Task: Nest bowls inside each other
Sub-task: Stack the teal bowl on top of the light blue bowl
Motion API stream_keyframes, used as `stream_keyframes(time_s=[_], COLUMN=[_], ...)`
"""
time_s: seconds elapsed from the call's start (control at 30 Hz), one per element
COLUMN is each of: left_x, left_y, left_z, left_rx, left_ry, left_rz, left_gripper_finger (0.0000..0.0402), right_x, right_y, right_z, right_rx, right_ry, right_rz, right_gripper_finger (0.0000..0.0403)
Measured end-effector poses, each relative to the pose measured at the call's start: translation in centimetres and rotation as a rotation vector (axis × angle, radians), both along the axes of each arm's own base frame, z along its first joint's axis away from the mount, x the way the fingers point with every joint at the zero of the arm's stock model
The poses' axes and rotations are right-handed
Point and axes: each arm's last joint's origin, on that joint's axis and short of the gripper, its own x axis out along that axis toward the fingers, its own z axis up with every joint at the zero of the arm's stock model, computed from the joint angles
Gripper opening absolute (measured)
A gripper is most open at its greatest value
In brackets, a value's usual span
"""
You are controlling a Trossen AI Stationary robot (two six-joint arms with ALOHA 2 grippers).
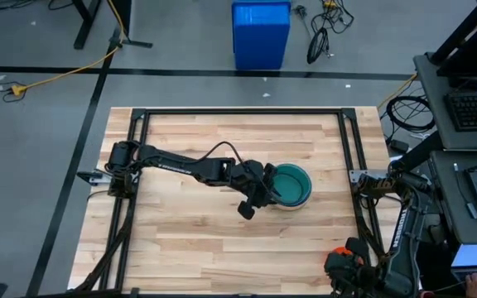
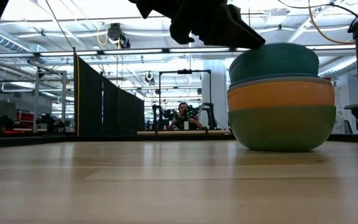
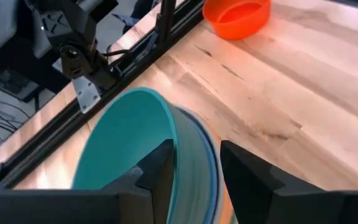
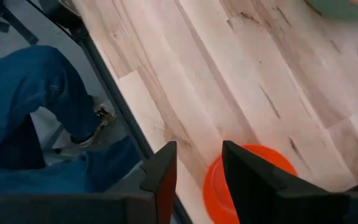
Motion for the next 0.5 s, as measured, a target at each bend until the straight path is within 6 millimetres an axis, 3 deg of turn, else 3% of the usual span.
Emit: stream_keyframes(time_s=[0.3,0.5], left_x=[-0.06,-0.05], left_y=[-0.53,-0.48], left_z=[0.01,0.01], left_rx=[-0.033,-0.031], left_ry=[0.012,0.014], left_rz=[0.018,0.065], left_gripper_finger=[0.0116,0.0069], right_x=[0.03,0.03], right_y=[0.05,0.05], right_z=[0.00,0.00], right_rx=[0.009,0.008], right_ry=[-0.003,-0.002], right_rz=[-0.007,-0.006], right_gripper_finger=[0.0114,0.0114])
